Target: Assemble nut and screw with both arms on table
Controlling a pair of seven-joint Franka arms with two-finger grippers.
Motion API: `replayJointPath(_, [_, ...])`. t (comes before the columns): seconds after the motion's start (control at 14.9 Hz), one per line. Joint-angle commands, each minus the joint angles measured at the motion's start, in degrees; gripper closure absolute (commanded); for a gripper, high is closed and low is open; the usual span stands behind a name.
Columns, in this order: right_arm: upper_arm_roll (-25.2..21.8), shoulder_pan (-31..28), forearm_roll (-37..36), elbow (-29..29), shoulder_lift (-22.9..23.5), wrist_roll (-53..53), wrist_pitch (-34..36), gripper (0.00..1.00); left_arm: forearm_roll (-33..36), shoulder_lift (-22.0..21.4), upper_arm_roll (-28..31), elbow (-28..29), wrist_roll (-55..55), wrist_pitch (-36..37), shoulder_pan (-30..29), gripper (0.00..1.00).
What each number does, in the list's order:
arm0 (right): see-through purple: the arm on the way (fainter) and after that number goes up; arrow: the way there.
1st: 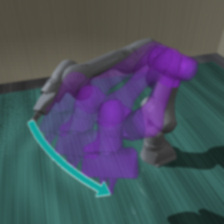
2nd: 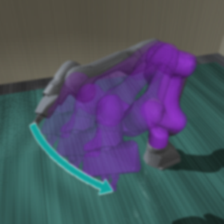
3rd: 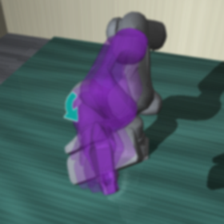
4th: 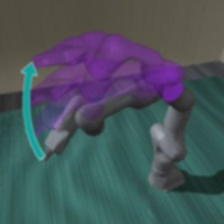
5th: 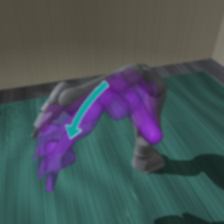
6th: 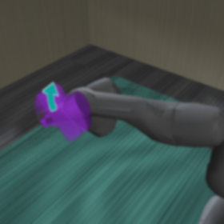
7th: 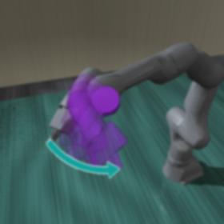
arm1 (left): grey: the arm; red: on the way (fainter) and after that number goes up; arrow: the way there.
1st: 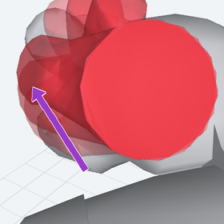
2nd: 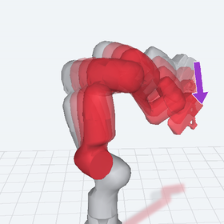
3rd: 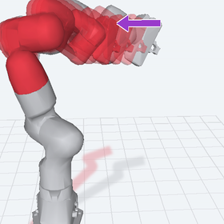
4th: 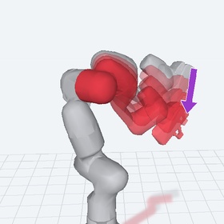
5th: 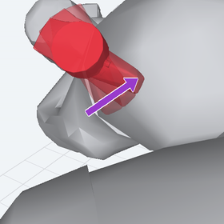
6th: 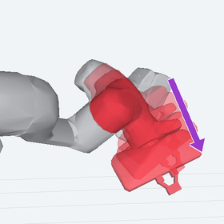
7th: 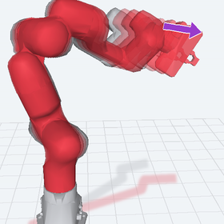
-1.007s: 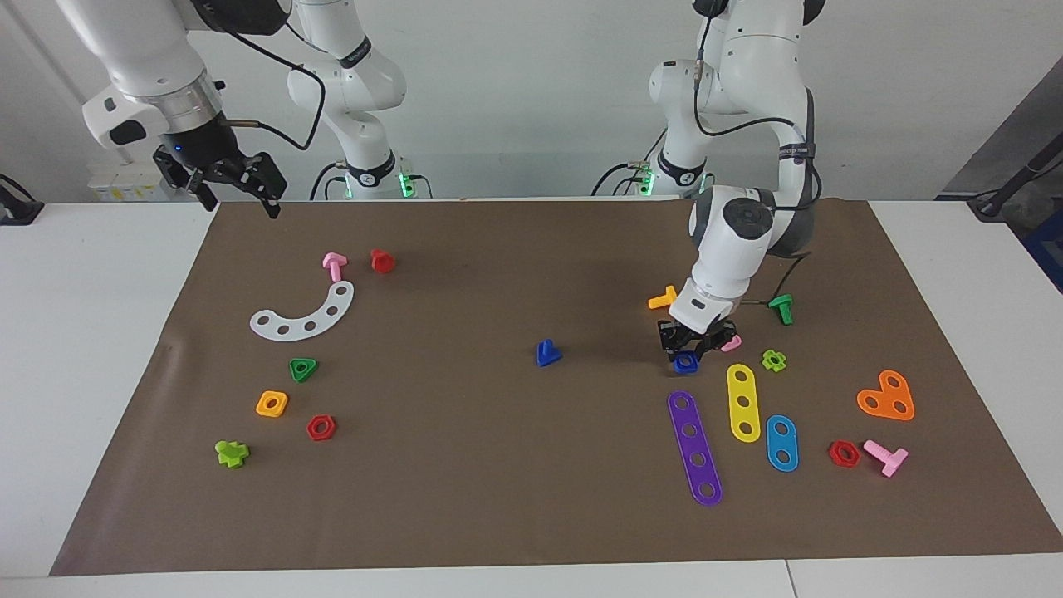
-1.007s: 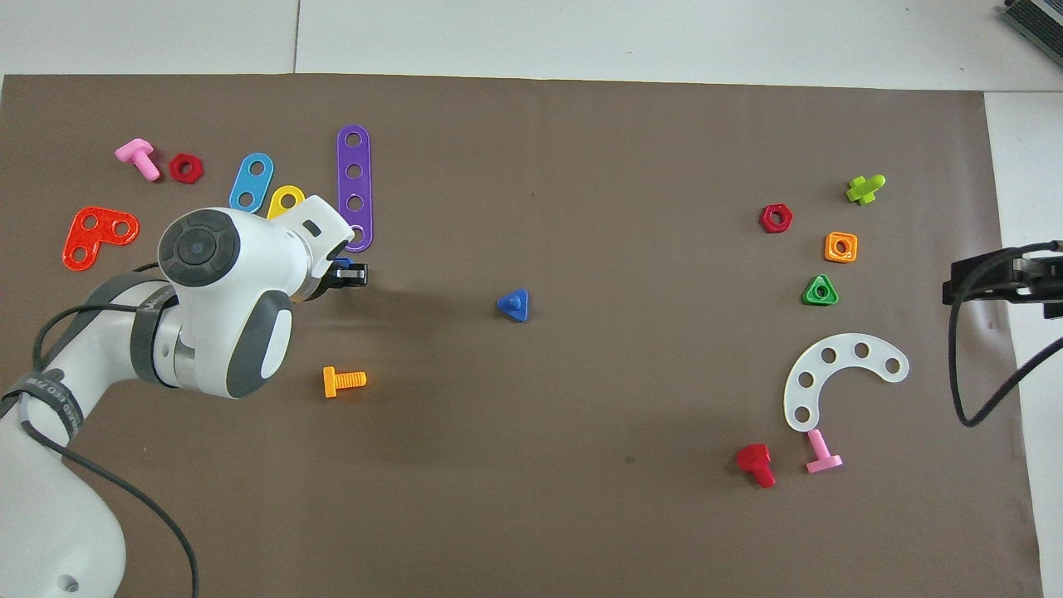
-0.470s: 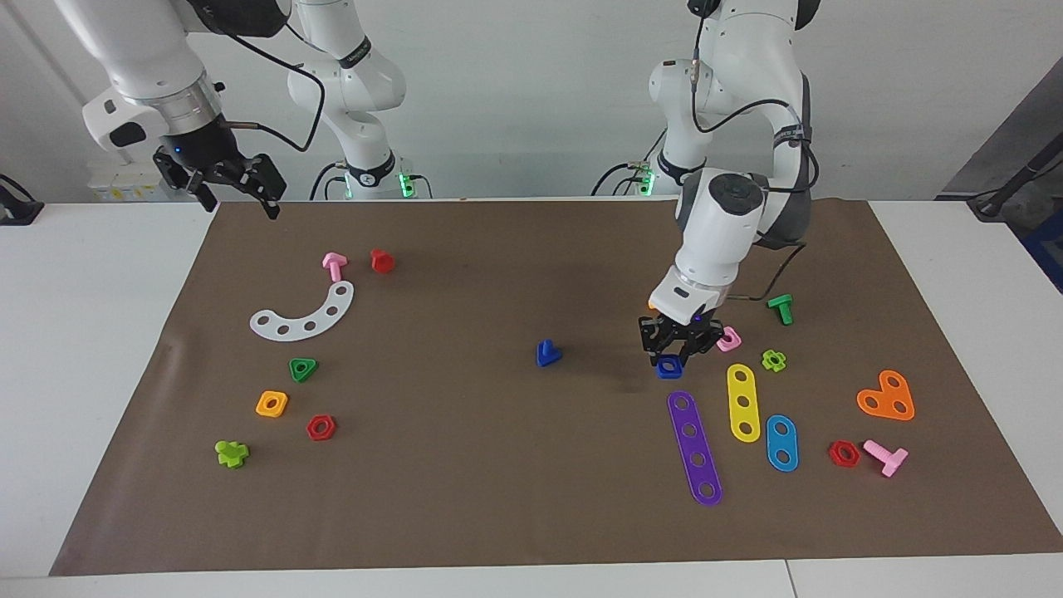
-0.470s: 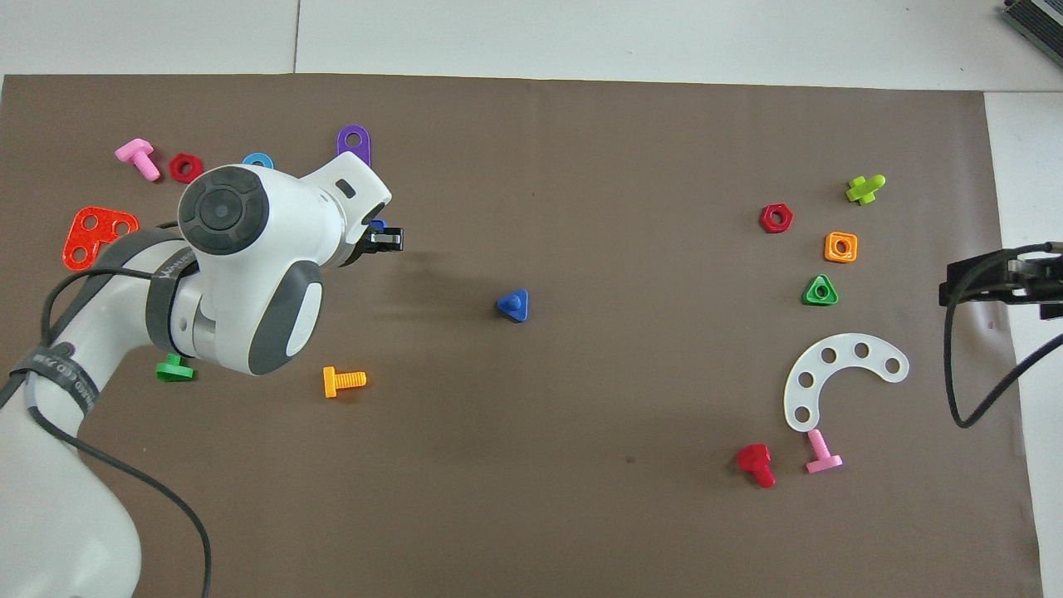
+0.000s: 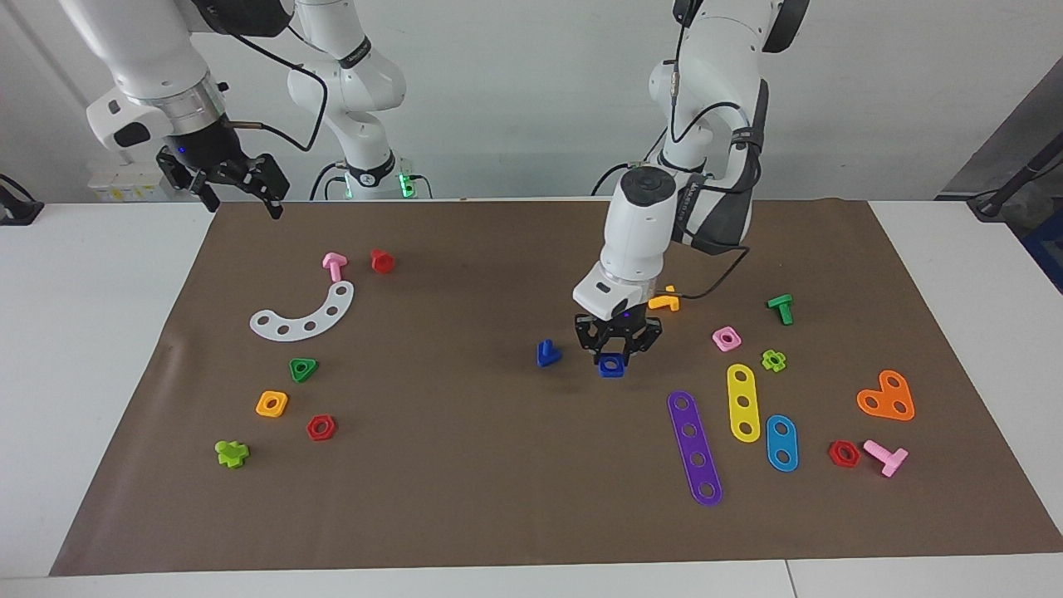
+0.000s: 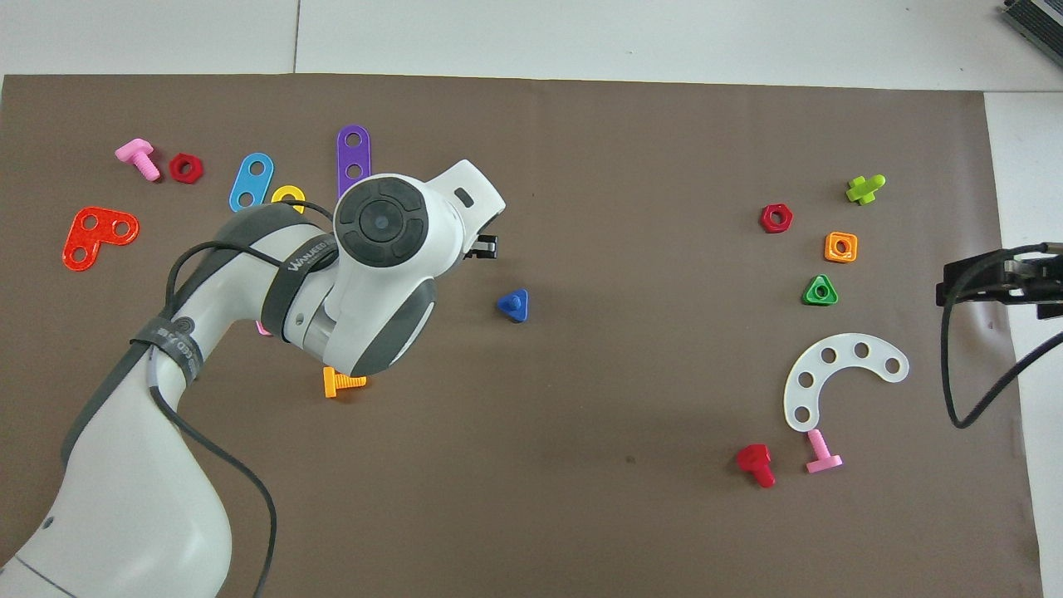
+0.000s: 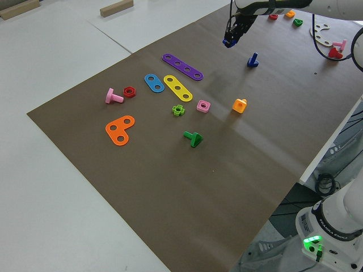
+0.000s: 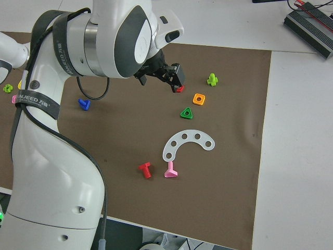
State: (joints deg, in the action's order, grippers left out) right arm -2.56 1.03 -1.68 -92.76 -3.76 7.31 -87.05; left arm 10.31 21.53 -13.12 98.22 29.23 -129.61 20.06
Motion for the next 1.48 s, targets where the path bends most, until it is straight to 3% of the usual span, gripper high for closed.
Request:
replayJointPath(0.0, [0.18, -0.33, -0.17, -0.14, -0.28, -1.33, 0.48, 0.00, 1.82, 1.50, 0.64, -1.90, 3.11, 1.47, 1.73, 1.00])
replayJointPath(0.81, [0.45, -0.51, 0.45, -0.23, -0.28, -3.62, 0.91, 0.00, 0.59, 3.78, -0.77, 0.12, 5.49, -0.99, 6.03, 1.00])
replayJointPath(1.41, [0.45, -0.51, 0.45, -0.14, -0.28, -3.97, 0.74, 0.00, -1.43, 3.61, -0.86, 1.62, 5.49, 0.50, 5.95, 1.00])
